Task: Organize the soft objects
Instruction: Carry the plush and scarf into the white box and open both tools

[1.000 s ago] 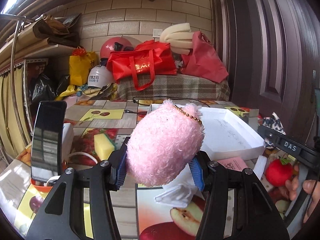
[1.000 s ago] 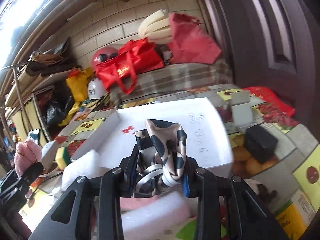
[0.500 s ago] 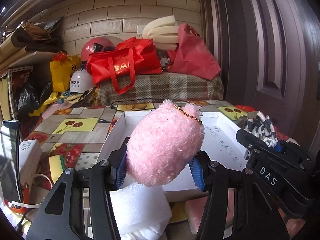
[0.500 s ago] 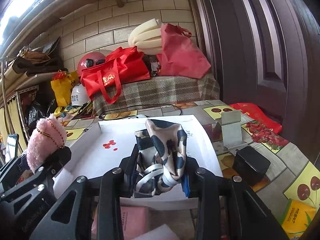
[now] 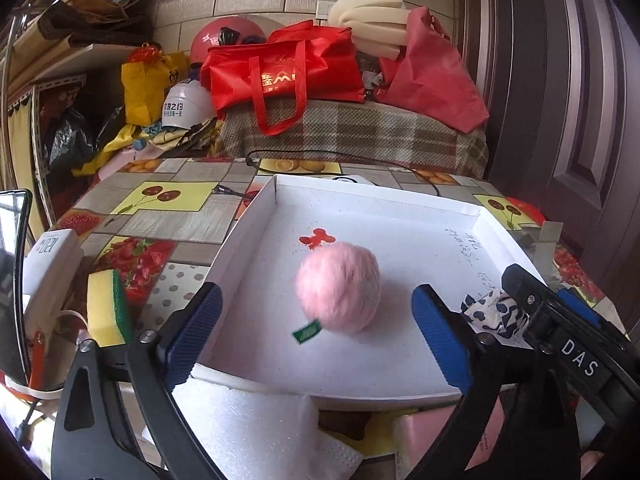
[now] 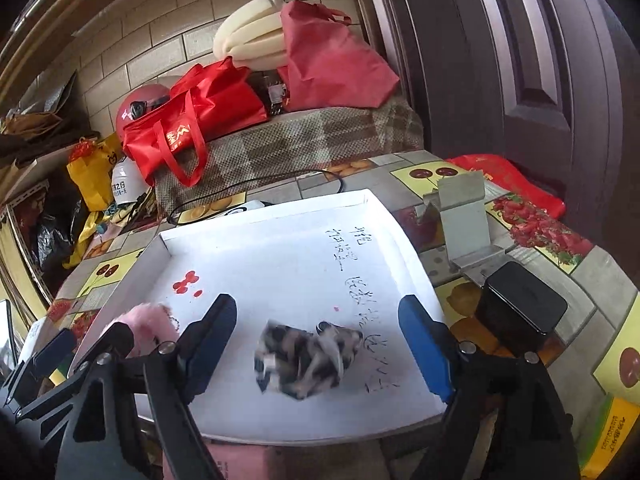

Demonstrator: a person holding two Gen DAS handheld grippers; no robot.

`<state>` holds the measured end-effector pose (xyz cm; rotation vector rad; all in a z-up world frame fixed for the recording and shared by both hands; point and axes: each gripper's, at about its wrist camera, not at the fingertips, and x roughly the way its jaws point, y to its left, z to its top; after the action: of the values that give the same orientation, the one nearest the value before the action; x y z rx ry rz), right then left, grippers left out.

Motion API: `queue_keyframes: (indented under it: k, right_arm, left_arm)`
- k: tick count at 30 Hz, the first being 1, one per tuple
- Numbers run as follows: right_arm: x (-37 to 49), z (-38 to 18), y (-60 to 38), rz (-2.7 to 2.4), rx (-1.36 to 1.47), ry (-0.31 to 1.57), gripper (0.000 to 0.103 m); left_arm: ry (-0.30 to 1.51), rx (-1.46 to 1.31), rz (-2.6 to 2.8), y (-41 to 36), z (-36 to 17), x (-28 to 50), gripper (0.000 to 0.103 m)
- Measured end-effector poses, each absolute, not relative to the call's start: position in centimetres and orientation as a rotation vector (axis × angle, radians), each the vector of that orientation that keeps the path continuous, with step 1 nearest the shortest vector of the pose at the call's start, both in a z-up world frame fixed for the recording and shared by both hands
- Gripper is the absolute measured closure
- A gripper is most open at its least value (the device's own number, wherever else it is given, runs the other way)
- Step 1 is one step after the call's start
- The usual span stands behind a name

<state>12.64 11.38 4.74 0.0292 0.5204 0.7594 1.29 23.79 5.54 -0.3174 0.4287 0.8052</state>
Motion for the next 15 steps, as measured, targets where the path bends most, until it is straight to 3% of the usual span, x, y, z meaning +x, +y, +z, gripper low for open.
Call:
queue_keyframes:
  k: [4,10,15]
  right_arm:
    - [12.1,4.9,11.0,0.746,0.034,0.495,0.016]
    - [11.3,5.5,10.1,0.717,0.057,0.432,0.002]
    - [10.4,5.7,10.0,0.725,0.045,0.403,0.000]
  left_arm:
    - [0.391,-0.309,0.799,23.3,5.8,0.7,0.003]
    - [0.332,-0.314,0.799,22.7,6.2,-0.7,0.001]
    - [0.327,-0.328,0.795,22.1,6.2,-1.9,0.001]
